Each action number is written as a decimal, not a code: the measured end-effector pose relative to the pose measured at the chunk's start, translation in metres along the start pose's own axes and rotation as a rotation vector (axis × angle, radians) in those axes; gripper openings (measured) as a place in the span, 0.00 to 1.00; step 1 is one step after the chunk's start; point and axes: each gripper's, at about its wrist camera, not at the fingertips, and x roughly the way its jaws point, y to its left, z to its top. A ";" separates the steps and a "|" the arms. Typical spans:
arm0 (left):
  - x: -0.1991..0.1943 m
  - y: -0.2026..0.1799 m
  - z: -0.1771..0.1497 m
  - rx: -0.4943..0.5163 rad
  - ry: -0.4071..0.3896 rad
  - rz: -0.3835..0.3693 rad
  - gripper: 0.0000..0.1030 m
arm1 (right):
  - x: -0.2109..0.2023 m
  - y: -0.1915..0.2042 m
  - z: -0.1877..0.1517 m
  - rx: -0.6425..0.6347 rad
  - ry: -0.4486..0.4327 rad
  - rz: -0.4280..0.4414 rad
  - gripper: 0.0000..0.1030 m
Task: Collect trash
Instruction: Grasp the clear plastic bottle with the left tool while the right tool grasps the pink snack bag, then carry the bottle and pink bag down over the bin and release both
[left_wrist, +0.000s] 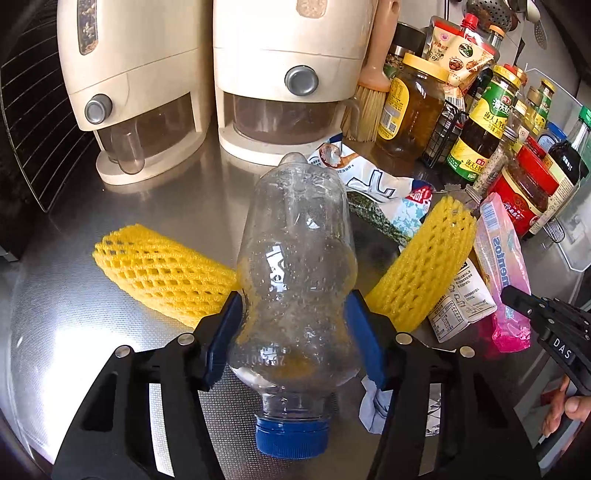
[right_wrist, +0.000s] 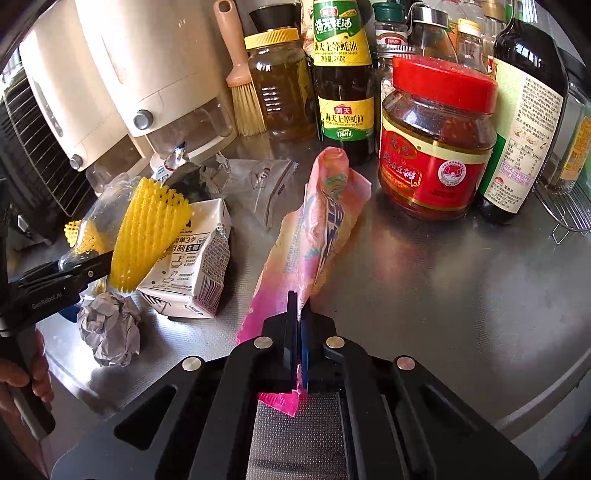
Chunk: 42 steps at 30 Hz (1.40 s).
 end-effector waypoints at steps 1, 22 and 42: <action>-0.002 0.001 0.001 -0.001 -0.006 0.003 0.54 | -0.003 0.000 0.001 -0.002 -0.010 0.000 0.02; -0.161 -0.012 -0.039 0.023 -0.188 0.049 0.54 | -0.113 0.036 -0.015 -0.082 -0.154 0.030 0.02; -0.201 -0.007 -0.235 -0.001 -0.137 0.035 0.54 | -0.155 0.080 -0.186 -0.132 -0.083 0.143 0.02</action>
